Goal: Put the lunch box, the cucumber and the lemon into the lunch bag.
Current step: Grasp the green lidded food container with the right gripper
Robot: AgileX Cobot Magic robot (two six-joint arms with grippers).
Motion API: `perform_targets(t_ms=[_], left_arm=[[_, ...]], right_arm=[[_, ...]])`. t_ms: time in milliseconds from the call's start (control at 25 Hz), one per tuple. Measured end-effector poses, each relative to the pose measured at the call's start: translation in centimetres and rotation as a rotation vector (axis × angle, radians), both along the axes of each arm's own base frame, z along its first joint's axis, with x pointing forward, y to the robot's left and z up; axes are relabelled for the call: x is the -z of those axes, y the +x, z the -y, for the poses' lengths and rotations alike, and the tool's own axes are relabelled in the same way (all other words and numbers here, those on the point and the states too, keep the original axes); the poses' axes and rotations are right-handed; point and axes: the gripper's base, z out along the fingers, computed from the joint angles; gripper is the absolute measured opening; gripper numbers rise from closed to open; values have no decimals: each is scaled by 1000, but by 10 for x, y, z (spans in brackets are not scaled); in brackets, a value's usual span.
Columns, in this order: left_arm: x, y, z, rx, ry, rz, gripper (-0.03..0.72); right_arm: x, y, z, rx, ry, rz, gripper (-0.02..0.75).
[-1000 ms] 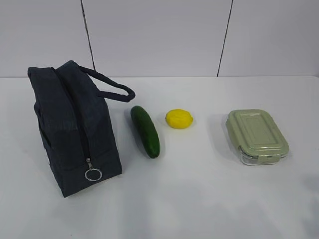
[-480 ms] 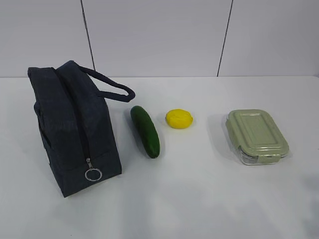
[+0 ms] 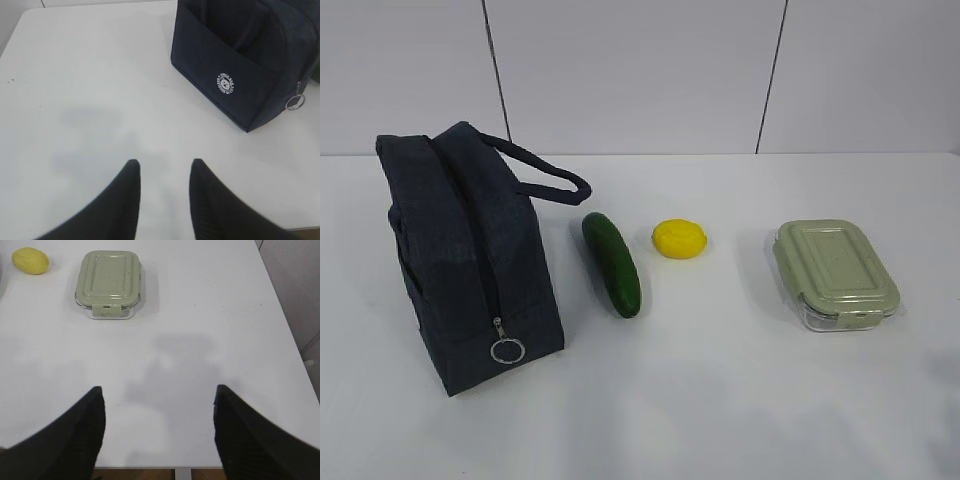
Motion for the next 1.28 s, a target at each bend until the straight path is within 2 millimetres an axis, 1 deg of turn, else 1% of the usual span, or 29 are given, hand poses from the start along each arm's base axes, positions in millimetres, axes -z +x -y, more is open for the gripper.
perform_targets(t_ms=[480,600,720,880,1000,1280], left_arm=[[0,0,0,0,0,0,242],[0,0,0,0,0,0,242],[0,0,0,0,0,0,242],[0,0,0,0,0,0,242],[0,0,0,0,0,0,242],[0,0,0,0,0,0,242]], right_arm=[[-1,0,-2,-11,23,4,515],[-11,0,-3,-16,42,28,515],[-26,4,-3,-6,64,43,515],[-44,18,-3,24,129,10,515],[-55,36,-4,26,174,-43,515],[-76,91,-7,12,277,-190,515]])
